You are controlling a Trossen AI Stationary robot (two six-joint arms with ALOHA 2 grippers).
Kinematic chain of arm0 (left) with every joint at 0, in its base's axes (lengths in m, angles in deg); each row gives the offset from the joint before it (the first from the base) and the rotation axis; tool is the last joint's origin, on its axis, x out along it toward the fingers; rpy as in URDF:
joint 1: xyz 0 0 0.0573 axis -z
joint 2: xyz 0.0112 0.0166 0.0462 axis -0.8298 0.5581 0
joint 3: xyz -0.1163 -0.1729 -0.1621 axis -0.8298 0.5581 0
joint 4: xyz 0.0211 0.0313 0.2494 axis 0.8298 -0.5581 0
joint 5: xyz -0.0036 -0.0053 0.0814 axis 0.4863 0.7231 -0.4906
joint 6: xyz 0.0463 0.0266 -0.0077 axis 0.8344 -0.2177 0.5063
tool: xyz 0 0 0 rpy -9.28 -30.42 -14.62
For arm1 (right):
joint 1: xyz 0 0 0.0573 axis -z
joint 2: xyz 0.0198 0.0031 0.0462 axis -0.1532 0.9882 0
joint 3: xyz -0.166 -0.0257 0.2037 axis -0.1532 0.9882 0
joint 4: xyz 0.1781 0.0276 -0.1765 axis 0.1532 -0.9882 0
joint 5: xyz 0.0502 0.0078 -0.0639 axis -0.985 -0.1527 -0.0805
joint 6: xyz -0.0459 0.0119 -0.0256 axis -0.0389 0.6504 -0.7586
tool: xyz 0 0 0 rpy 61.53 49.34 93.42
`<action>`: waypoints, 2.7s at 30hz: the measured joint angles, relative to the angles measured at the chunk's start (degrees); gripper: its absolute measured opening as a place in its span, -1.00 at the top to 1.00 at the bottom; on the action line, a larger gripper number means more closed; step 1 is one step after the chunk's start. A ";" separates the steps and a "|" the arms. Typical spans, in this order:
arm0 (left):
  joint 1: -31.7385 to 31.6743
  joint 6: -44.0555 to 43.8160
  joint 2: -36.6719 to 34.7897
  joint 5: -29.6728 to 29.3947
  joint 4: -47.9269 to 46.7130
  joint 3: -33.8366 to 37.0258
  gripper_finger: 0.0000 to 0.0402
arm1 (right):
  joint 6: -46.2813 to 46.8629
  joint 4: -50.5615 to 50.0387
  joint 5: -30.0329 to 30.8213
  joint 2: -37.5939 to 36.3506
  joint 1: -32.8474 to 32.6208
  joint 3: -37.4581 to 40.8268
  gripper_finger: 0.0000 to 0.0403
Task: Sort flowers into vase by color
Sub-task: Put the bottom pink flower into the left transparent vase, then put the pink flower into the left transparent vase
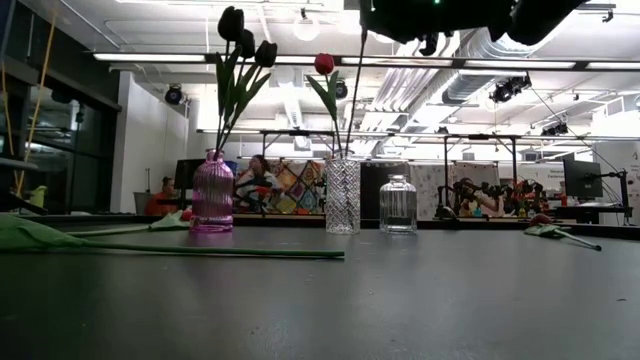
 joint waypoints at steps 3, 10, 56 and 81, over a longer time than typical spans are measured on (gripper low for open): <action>0.00 0.00 0.00 0.01 -0.01 0.00 0.22 | 0.56 -1.12 -0.02 0.00 0.50 -0.02 1.00; 0.00 -0.02 0.00 0.01 -0.02 0.00 0.22 | 9.05 -7.75 -2.23 0.04 1.58 -0.02 0.97; 0.90 -1.66 0.02 0.04 -1.40 0.02 0.22 | 36.05 -61.40 -3.13 -14.31 -2.37 5.16 -0.43; -17.74 -46.19 6.98 14.74 -38.84 0.07 0.22 | 43.22 -32.27 -0.41 -5.20 -14.42 18.82 -0.43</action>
